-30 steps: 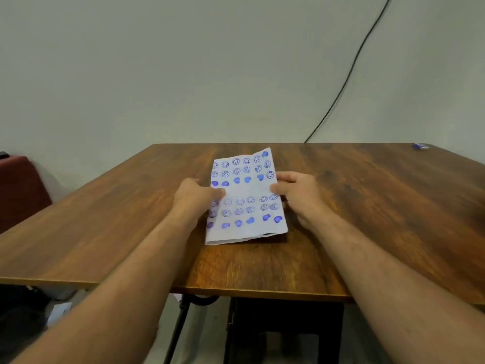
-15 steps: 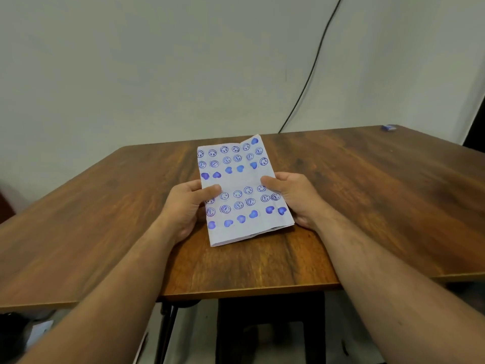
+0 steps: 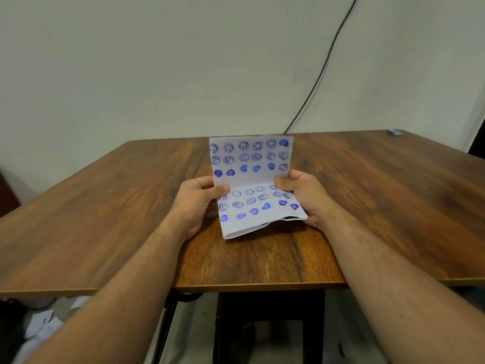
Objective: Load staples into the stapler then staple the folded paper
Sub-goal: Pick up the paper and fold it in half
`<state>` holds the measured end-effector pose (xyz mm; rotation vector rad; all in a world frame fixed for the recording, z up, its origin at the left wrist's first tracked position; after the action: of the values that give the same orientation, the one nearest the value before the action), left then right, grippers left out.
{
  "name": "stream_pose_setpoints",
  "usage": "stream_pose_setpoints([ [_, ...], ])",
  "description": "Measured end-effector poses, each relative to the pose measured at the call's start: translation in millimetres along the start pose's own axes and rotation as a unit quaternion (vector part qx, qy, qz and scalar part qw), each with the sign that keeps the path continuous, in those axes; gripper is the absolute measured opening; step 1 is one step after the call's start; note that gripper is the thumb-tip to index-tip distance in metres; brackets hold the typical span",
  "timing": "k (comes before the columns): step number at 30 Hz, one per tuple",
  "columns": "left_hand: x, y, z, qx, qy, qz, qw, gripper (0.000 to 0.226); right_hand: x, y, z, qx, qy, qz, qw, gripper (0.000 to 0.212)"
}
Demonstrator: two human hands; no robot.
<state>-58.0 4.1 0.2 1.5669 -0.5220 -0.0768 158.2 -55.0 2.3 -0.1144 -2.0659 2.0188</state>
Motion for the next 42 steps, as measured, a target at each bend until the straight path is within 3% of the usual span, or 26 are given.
stream_pose_setpoints([
  [7,1,2,1,0.045,-0.003,-0.011,0.999,0.026,5,-4,6,-0.022,-0.01,-0.015,1.0,0.019],
  [11,0,3,0,0.048,0.0,-0.015,0.999,0.043,-2,0,2,-0.016,-0.007,-0.007,1.0,0.037],
  [15,2,3,1,0.038,0.004,0.014,0.999,0.035,3,3,1,-0.023,-0.013,0.047,0.999,0.004],
  [23,5,-2,-4,-0.022,-0.008,-0.067,0.997,0.021,3,3,1,-0.028,0.02,0.08,0.996,0.024],
  [29,8,1,-4,-0.055,0.006,-0.074,0.996,0.035,4,2,4,-0.013,0.011,0.083,0.996,0.018],
  [34,17,4,-4,-0.09,-0.005,-0.128,0.988,0.018,3,2,3,-0.029,0.023,0.139,0.99,0.012],
  [42,16,-2,-4,-0.033,0.016,-0.108,0.994,0.015,8,3,4,-0.021,0.009,0.15,0.988,0.012],
])
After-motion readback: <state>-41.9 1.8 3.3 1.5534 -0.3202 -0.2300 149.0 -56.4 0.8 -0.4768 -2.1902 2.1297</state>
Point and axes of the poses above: each hand's wrist, its own z-axis away from the middle knuckle, its own x-axis out of the palm, y = z × x, the point moved 3 cm from there along -z, towards the middle knuckle, and after that the axes turned 10 degrees about z, right-handed, at the moved point
